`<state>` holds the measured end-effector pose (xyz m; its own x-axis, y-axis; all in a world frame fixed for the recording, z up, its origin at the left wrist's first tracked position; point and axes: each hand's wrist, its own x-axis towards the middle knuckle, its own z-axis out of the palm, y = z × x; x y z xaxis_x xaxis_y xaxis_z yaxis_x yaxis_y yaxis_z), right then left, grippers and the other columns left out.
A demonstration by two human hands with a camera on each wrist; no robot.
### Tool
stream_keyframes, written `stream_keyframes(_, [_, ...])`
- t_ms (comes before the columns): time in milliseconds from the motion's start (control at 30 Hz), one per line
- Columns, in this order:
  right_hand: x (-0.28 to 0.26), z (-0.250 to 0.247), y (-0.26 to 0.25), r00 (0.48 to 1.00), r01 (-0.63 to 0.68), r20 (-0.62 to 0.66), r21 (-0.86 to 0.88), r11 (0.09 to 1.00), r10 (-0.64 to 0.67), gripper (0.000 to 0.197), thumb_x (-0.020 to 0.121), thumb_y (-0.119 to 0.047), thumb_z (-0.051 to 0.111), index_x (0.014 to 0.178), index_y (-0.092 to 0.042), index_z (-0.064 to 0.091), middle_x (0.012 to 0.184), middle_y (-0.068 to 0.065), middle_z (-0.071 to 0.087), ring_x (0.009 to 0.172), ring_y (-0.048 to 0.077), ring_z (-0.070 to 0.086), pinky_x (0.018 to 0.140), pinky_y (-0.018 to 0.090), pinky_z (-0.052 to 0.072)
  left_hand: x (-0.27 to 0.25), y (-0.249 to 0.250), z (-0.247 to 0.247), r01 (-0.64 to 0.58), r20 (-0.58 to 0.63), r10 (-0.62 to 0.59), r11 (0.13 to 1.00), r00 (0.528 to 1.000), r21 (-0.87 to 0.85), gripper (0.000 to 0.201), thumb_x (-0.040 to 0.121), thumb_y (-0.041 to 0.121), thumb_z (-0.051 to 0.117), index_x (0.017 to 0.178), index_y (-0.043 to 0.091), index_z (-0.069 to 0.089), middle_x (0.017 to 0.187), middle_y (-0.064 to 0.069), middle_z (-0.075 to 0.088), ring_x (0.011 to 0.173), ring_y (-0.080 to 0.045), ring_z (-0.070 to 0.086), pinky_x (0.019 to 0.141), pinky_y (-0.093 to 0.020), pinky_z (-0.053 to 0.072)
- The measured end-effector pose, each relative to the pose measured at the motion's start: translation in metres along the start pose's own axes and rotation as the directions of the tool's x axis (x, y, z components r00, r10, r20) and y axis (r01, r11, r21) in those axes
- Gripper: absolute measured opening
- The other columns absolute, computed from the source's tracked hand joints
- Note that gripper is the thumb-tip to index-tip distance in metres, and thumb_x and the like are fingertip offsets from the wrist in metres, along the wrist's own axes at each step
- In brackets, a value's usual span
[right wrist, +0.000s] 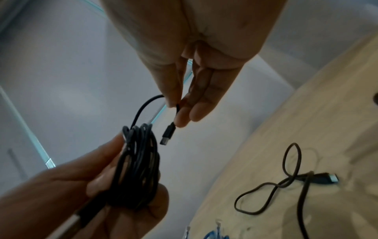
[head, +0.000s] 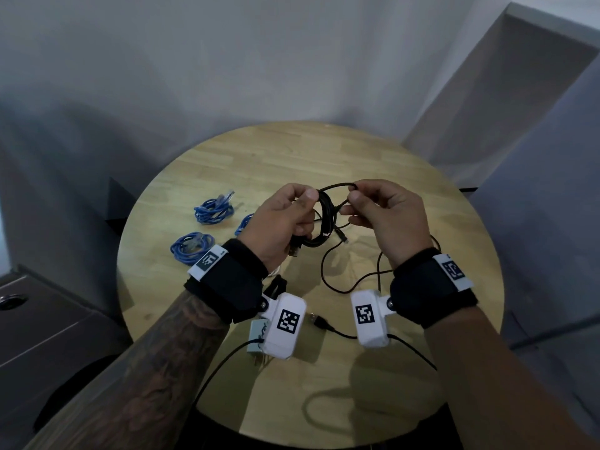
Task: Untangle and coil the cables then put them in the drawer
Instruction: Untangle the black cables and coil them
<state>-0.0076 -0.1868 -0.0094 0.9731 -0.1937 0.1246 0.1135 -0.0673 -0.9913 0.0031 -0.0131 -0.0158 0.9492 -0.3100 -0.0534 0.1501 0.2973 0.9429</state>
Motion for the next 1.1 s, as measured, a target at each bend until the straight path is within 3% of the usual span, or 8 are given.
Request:
stream_keyframes(133, [-0.001,0.002,-0.001,0.999,-0.028,0.017,-0.028,0.999,0.028,0.008,0.094,-0.002,0.062,0.097,-0.008,0.067,0.077,0.005,0.070,0.060,0.015,0.069,0.055,0.024,0.052,0.000,-0.002,0.002,0.019,0.039,-0.018,1.000,0.999,-0.007,0.011,0.101,0.018,0.048,0.091,0.014,0.050,0.061,0.006,0.030,0.049,-0.007,0.028,0.058,-0.024,0.027])
stream_keyframes(333, [-0.008,0.011,0.000,0.969,-0.191,0.170,0.057,0.980,0.179,0.012,0.096,-0.006,0.058,0.100,-0.015,0.066,0.072,0.013,0.054,0.042,0.011,0.036,0.042,0.019,0.028,0.000,-0.003,0.000,0.041,0.051,-0.039,0.998,0.998,-0.045,0.011,0.102,0.015,0.046,0.093,0.011,0.051,0.065,0.004,0.040,0.049,-0.004,0.029,0.049,-0.014,0.030])
stream_keyframes(467, [-0.014,0.018,-0.003,0.965,-0.133,0.234,0.054,0.990,0.117,0.022,0.095,-0.019,0.064,0.117,-0.019,0.065,0.082,0.001,0.063,0.058,0.016,0.049,0.048,0.021,0.040,0.002,-0.003,0.003,-0.019,-0.039,0.015,0.995,0.999,-0.102,0.012,0.102,0.013,0.045,0.094,0.009,0.051,0.071,0.001,0.045,0.048,-0.003,0.031,0.046,-0.014,0.032])
stream_keyframes(533, [-0.019,0.023,0.000,0.965,-0.036,0.259,-0.050,0.998,0.048,0.047,0.084,-0.025,0.078,0.125,-0.023,0.056,0.098,0.009,0.067,0.080,0.023,0.064,0.069,0.026,0.056,0.000,-0.003,0.006,-0.013,-0.061,0.009,0.997,0.998,-0.071,0.012,0.102,0.016,0.046,0.093,0.012,0.053,0.063,0.003,0.049,0.045,-0.003,0.034,0.044,-0.015,0.034])
stream_keyframes(600, [-0.022,0.027,0.001,0.974,0.023,0.226,-0.097,0.995,-0.001,0.052,0.078,-0.026,0.084,0.121,-0.022,0.056,0.102,0.013,0.068,0.089,0.022,0.067,0.078,0.029,0.058,-0.003,-0.004,0.008,0.014,-0.054,-0.018,0.996,0.998,-0.086,0.012,0.102,0.018,0.047,0.093,0.013,0.054,0.056,0.007,0.049,0.043,-0.003,0.036,0.044,-0.015,0.035])
stream_keyframes(733, [-0.023,0.029,-0.005,0.987,0.100,0.138,-0.082,0.992,-0.088,0.024,0.089,-0.028,0.073,0.103,-0.011,0.063,0.079,0.000,0.066,0.069,0.008,0.062,0.062,0.021,0.050,-0.004,-0.006,0.013,0.021,0.001,-0.021,0.981,1.000,-0.191,0.013,0.103,0.013,0.042,0.096,0.008,0.052,0.058,0.005,0.041,0.047,-0.003,0.033,0.047,-0.014,0.031])
stream_keyframes(867, [-0.020,0.024,-0.006,0.982,0.135,0.142,-0.053,0.989,-0.127,0.018,0.101,-0.026,0.055,0.100,-0.008,0.056,0.073,0.001,0.064,0.067,0.019,0.061,0.063,0.033,0.050,-0.004,-0.007,0.018,-0.026,-0.006,0.025,0.969,1.000,-0.246,0.011,0.103,0.013,0.041,0.103,0.005,0.049,0.062,-0.002,0.031,0.048,-0.005,0.039,0.049,-0.014,0.033])
stream_keyframes(1100, [-0.011,0.016,-0.006,0.980,0.176,0.121,-0.132,0.975,-0.161,0.022,0.102,-0.027,0.052,0.083,-0.016,0.052,0.074,-0.001,0.055,0.067,0.015,0.050,0.063,0.034,0.045,-0.004,-0.011,0.014,-0.105,0.022,0.107,0.993,0.994,-0.059,0.028,0.082,0.013,0.065,0.105,0.011,0.049,0.068,0.007,0.052,0.048,-0.003,0.039,0.051,-0.016,0.035])
